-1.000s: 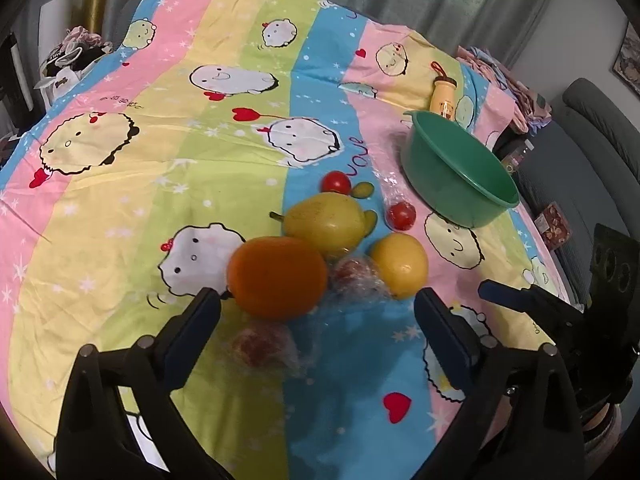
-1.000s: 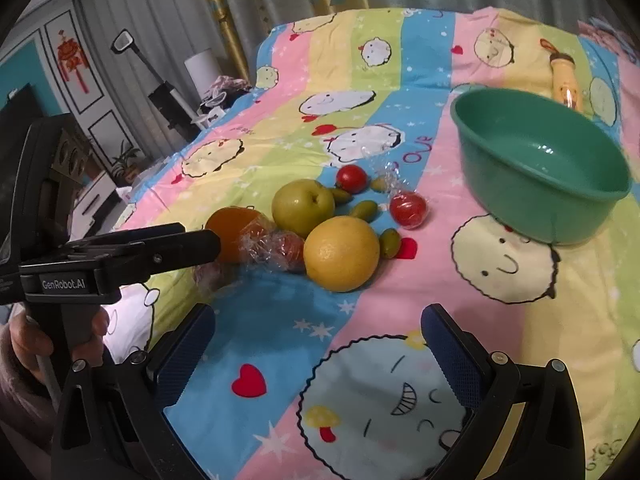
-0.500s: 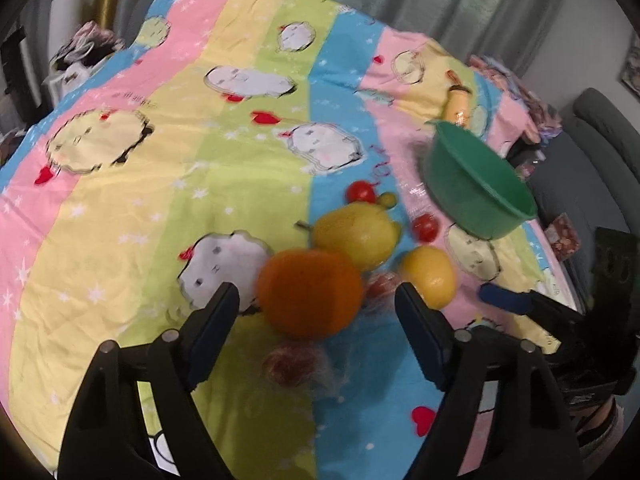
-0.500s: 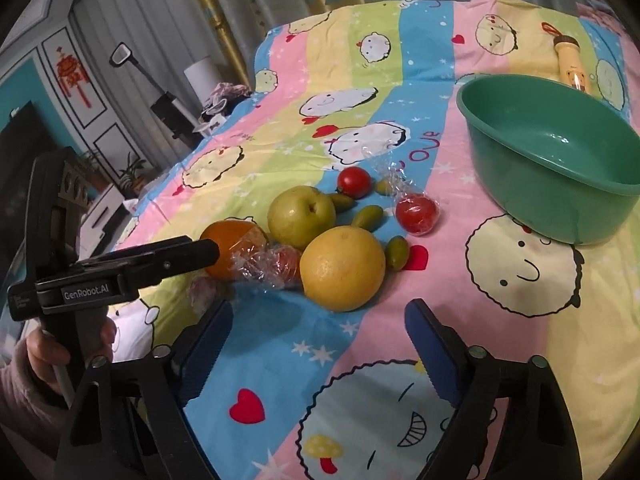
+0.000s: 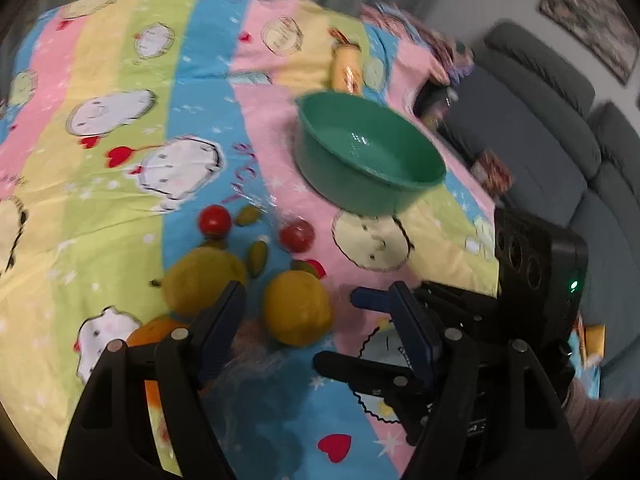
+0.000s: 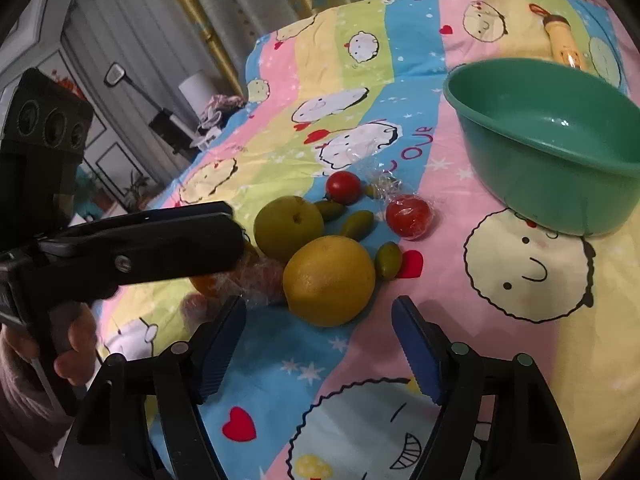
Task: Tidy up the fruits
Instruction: 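Close the right gripper on the yellow grapefruit and lift it, then carry the grapefruit into the green basin and open the right gripper, then withdraw the right gripper and move the left gripper toward the wrapped tomato, then close the left gripper on the plastic-wrapped red tomato and lift it, then lower the wrapped tomato into the green basin and open the left gripper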
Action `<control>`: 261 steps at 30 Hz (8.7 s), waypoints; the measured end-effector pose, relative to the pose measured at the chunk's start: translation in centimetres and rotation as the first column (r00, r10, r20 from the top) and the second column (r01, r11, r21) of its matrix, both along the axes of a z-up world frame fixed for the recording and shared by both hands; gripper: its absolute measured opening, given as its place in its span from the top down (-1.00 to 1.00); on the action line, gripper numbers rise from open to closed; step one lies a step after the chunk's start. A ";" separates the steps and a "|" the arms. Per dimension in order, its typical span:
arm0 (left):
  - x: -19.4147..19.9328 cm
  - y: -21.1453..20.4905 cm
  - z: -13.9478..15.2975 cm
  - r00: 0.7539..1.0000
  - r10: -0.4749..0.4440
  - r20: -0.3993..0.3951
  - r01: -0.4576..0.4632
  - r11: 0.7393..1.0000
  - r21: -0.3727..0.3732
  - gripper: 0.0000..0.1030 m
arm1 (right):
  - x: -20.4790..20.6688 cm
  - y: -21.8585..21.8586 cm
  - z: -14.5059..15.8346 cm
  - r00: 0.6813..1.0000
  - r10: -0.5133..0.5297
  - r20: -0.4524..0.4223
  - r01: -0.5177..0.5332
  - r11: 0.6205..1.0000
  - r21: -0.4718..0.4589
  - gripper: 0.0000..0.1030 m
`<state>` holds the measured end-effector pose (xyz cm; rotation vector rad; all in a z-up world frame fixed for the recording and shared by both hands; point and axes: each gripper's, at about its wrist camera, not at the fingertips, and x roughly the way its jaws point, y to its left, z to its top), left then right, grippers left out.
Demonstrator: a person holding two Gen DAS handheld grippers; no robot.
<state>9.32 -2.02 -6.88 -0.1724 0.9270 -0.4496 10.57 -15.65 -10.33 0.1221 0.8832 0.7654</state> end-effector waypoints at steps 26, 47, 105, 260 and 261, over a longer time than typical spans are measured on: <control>1.7 -0.8 -1.4 0.992 0.014 -0.127 -0.009 0.999 0.033 0.02 | 0.4 0.5 -0.7 1.000 0.023 0.020 -0.023 0.999 0.030 -0.09; 11.1 -8.1 5.7 0.997 -0.071 0.024 0.074 0.986 -0.150 0.02 | 6.6 -7.7 8.5 0.964 -0.098 0.247 0.116 0.992 -0.058 -0.09; -3.9 1.1 9.6 0.971 0.212 0.116 -0.213 0.977 -0.002 -0.99 | -4.1 -12.0 12.0 0.995 -0.030 0.091 0.034 0.999 -0.041 -0.39; 1.3 -7.1 3.4 0.982 0.079 0.171 -0.104 0.984 0.142 -0.58 | -2.2 -12.5 5.3 0.893 -0.414 0.176 0.420 0.907 0.000 -0.14; 1.1 -6.1 3.8 0.979 0.105 0.172 -0.128 0.983 0.132 -0.59 | -2.4 -12.7 5.4 0.891 -0.419 0.176 0.425 0.905 0.004 -0.15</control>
